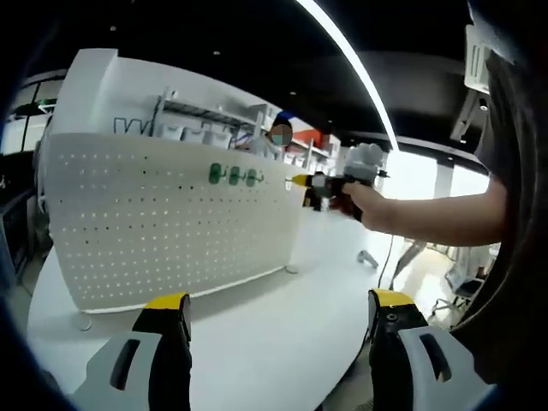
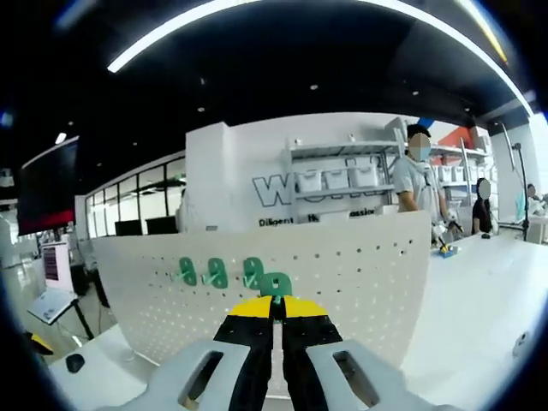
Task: Insert the hook assembly into the mounting plate slot until the hook locks in place.
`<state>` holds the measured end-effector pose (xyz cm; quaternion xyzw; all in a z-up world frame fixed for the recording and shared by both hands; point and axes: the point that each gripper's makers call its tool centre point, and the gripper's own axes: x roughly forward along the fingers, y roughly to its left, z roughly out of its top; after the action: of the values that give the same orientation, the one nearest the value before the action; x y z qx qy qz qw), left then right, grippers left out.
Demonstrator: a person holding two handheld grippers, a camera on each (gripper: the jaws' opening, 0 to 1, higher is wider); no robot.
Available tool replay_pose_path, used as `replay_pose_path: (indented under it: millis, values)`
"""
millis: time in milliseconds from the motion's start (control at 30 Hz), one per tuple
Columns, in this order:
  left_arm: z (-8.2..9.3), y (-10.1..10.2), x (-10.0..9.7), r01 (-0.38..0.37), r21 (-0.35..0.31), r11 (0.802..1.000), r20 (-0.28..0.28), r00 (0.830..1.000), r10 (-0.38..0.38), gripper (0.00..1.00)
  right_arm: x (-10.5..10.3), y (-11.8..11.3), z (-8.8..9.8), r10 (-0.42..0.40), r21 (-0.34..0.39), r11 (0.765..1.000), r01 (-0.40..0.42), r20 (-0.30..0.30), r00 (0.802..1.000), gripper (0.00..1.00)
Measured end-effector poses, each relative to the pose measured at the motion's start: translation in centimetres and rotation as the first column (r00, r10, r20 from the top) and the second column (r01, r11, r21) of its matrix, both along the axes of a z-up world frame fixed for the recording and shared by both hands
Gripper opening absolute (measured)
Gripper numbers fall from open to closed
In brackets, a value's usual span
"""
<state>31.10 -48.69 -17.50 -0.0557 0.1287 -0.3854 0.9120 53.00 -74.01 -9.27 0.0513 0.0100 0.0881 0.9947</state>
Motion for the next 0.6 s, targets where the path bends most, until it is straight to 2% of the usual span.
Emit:
replay_pose_path:
  millis: [167,267,400,500,600]
  values:
    - [-0.3,0.1,0.0,-0.001,0.017,1.000,-0.003,1.000,0.001,0.86,1.5,-0.3,0.6,-0.010,0.026,1.000,0.009,0.028,1.000,0.00]
    - [-0.4,0.2,0.2,-0.009,0.021,1.000,-0.006,1.000,0.009,0.86,3.2,-0.9,0.5,-0.014,0.032,0.999,0.013,0.043,0.999,0.00]
    - [-0.4,0.4,0.5,-0.017,0.025,1.000,-0.006,1.000,0.017,0.85,4.0,-0.9,0.6,-0.018,0.048,0.999,0.015,0.056,0.998,0.00]
    - [-0.4,0.5,0.8,-0.023,0.028,0.999,-0.006,1.000,0.024,0.84,3.4,-0.6,0.9,-0.023,0.062,0.998,0.019,0.062,0.998,0.00]
    - [-0.4,0.6,1.1,-0.027,0.030,0.999,-0.007,1.000,0.027,0.84,3.8,-0.6,1.0,-0.029,0.062,0.998,0.025,0.068,0.997,0.00]
